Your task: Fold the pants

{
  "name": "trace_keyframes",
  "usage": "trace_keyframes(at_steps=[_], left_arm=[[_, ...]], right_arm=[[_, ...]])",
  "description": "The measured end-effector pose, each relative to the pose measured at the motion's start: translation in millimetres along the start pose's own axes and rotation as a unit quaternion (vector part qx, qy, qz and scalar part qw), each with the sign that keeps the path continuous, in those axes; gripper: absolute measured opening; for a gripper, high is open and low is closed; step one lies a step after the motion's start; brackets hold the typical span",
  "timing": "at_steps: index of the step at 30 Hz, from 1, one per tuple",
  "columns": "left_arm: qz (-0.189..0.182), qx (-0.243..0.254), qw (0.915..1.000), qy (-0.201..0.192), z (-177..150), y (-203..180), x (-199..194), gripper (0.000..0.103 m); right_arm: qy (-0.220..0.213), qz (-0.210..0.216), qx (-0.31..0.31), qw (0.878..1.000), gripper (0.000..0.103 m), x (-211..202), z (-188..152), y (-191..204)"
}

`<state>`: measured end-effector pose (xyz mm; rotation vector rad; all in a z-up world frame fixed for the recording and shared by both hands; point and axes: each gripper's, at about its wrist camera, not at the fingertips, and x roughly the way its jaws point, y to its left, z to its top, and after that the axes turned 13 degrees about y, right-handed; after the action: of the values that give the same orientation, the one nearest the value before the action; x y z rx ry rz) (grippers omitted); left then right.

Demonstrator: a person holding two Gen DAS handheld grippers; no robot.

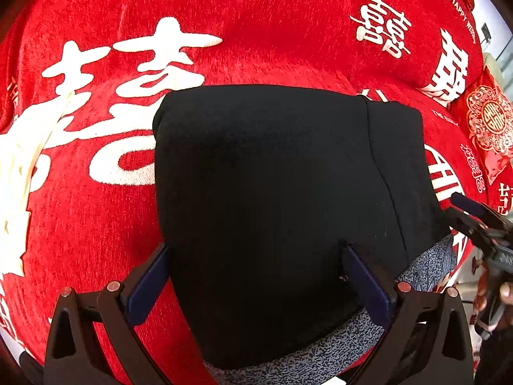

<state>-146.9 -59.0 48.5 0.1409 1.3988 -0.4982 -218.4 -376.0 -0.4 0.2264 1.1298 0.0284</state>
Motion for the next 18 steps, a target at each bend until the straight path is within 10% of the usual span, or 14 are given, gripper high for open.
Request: trace_keyframes(at_steps=[9,13,18], left_arm=[[0.044,0.000,0.9989,-0.017,-5,-11,-6,0.103],[0.128,0.024,0.9882,-0.081,-16,-32,-33,0.103],[0.119,0.047,0.9881,-0.085,-19,-51,-47,0.103]], right_arm=[[-0.015,-0.012,-0.016,1.000,0.093,-8,0,14],[-0.048,-0.057,-0.034,0.997,0.093,-26,-6,39],[-0.039,-0.099,-0.078,0.991,0.093,-29,-10,80]])
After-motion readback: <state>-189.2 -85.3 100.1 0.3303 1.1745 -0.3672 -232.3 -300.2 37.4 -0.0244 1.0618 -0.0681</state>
